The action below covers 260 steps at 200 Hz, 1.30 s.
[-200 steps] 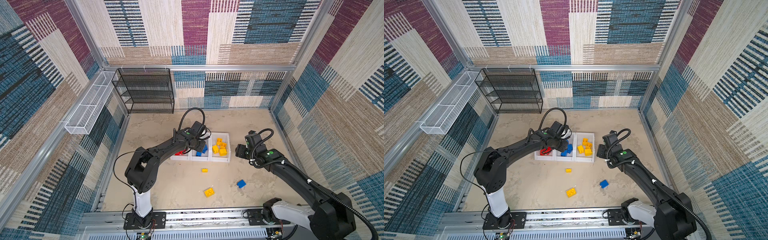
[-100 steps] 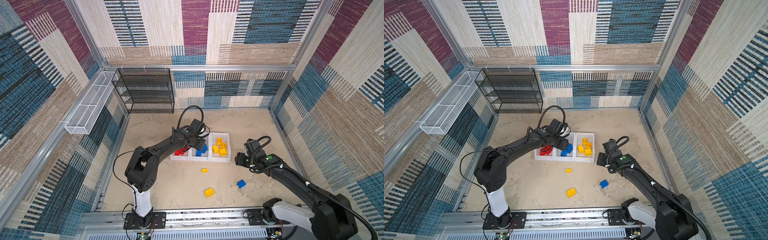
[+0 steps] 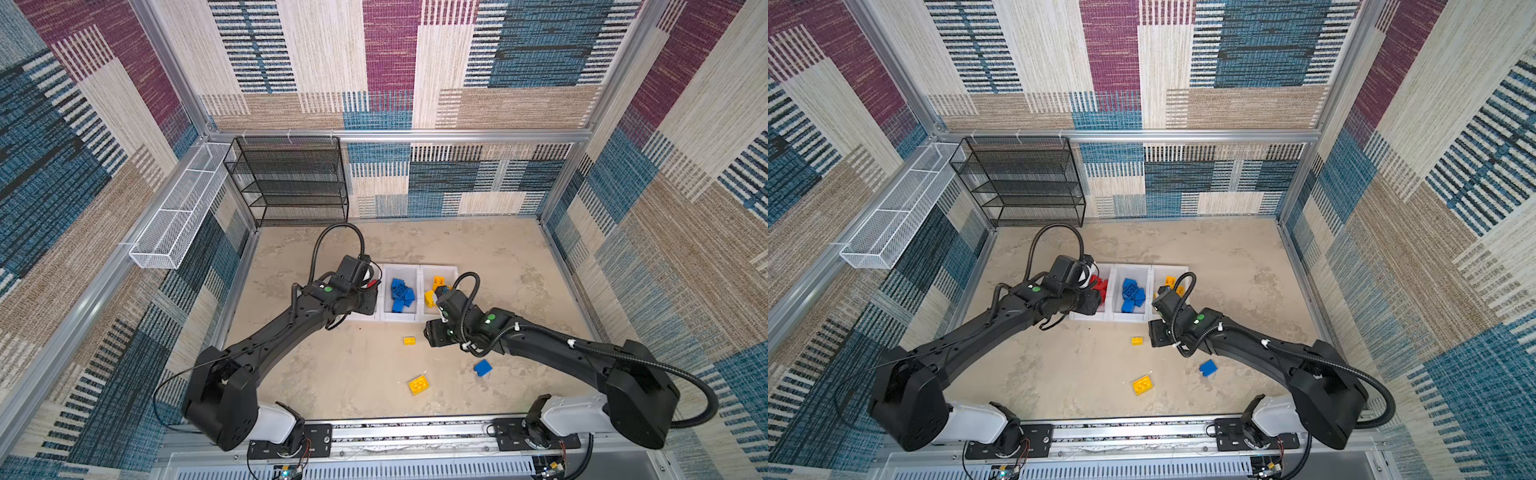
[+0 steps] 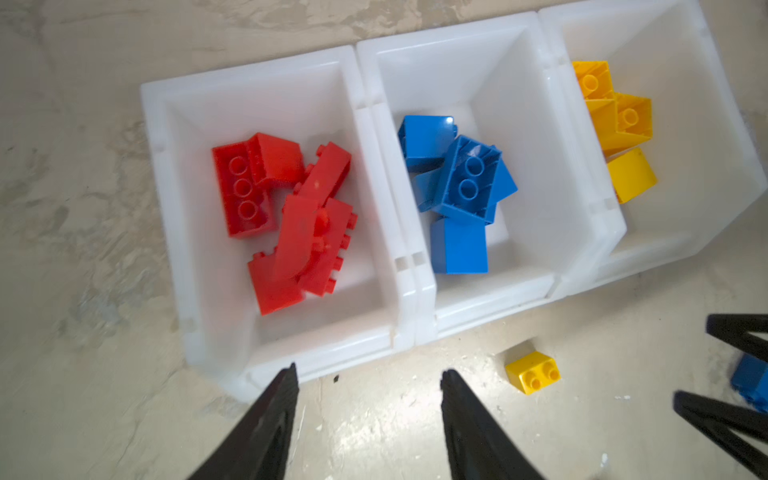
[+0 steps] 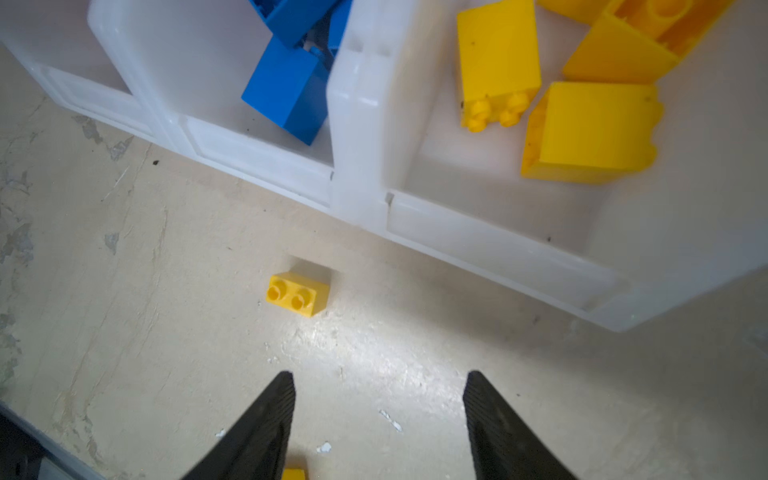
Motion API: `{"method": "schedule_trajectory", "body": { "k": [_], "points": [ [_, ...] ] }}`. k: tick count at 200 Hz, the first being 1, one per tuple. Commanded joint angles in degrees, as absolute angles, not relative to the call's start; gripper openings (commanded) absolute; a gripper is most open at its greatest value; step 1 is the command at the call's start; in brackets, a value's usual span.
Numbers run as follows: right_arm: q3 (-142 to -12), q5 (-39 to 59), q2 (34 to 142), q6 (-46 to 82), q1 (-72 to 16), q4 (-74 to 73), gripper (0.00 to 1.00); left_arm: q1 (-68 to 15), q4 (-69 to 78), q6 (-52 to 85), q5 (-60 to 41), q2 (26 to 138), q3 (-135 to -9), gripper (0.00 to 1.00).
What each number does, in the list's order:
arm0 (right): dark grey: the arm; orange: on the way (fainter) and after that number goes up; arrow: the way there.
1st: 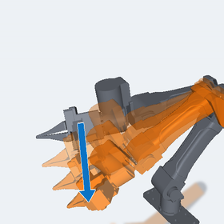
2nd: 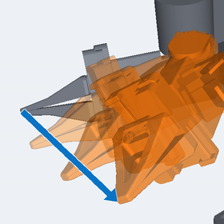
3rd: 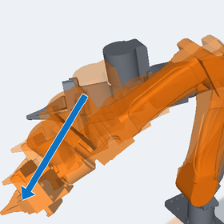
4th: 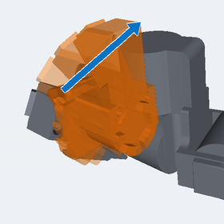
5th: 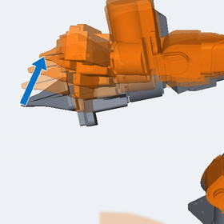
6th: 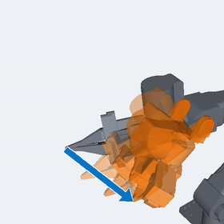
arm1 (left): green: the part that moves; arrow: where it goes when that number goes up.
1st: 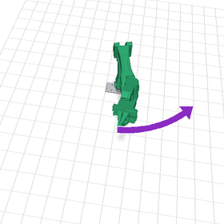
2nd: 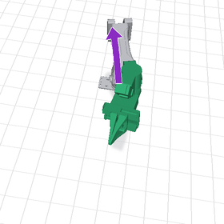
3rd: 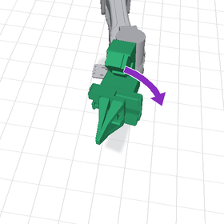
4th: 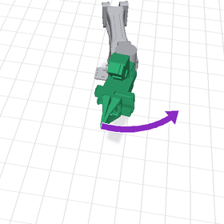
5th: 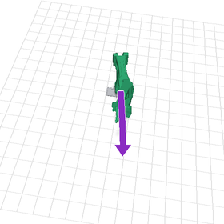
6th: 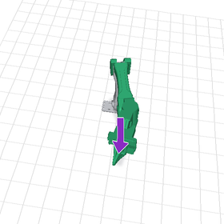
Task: Sort the legos into containers by color
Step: 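Grasp the small yellow brick near the bin with the right gripper while the left withdraws, then carry the small yellow brick with the right gripper into the farthest compartment and release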
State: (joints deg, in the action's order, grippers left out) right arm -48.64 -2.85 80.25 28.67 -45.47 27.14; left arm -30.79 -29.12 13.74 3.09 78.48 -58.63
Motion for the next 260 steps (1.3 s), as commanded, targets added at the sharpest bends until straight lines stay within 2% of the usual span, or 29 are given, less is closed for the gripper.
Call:
{"method": "schedule_trajectory", "body": {
  "k": [1,51,119,209,235,260],
  "points": [
    [-51.7,-6.0,84.1,31.9,-47.4,26.5,0.67,-29.6,-30.2,17.6,5.8,72.8,-54.4,0.59],
    [-60.0,-9.7,94.5,40.1,-52.9,30.1,0.67,-28.2,-30.8,20.0,6.9,63.6,-46.9,0.60],
    [-64.6,-10.8,102.6,43.5,-54.7,33.4,0.62,-27.9,-30.2,20.3,5.3,62.2,-44.7,0.60],
    [-64.5,-9.9,103.5,42.9,-54.8,32.3,0.33,-27.9,-29.2,21.5,4.9,59.9,-41.7,0.60],
    [-63.7,-9.8,101.7,41.7,-54.7,31.9,0.30,-27.9,-29.1,21.8,4.5,60.0,-41.9,0.60],
    [-63.1,-12.3,95.3,40.2,-54.6,34.8,0.30,-27.9,-29.7,21.9,3.6,60.0,-42.6,0.60]
  ]
}}
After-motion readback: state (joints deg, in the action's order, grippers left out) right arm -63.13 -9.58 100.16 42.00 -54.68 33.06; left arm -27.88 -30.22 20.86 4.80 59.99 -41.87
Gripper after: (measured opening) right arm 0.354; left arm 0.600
